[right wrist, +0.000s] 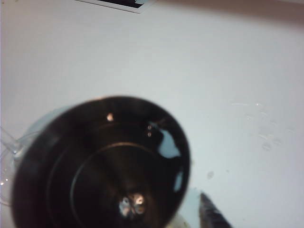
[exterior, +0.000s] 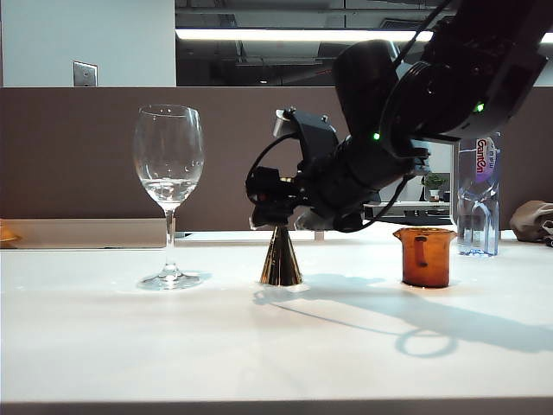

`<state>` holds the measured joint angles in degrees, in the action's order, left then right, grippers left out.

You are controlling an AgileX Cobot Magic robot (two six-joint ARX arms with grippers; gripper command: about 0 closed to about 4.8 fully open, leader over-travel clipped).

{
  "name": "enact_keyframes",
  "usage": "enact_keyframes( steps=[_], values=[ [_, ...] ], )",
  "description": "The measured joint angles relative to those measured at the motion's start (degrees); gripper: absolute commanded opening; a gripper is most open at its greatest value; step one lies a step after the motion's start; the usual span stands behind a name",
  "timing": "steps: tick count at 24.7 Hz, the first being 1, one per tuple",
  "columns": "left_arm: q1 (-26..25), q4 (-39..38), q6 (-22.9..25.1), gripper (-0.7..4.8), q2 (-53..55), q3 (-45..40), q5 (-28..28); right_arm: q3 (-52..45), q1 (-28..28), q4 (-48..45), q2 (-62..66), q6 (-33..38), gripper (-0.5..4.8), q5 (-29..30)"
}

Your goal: Pick up the small amber measuring cup and pour the water in it into the jigger, then pick up the jigger and pour the water in it into the wine glass.

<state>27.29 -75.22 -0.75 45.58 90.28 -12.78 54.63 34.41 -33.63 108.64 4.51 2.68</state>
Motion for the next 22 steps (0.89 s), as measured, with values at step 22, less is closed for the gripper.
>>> enact_keyframes(
  steps=[22],
  values=[
    [0.00,0.00,0.00,-0.02,0.00,0.00,-0.02,0.00,0.20,-0.04,0.59,-0.20,1.15,-0.02]
  ],
)
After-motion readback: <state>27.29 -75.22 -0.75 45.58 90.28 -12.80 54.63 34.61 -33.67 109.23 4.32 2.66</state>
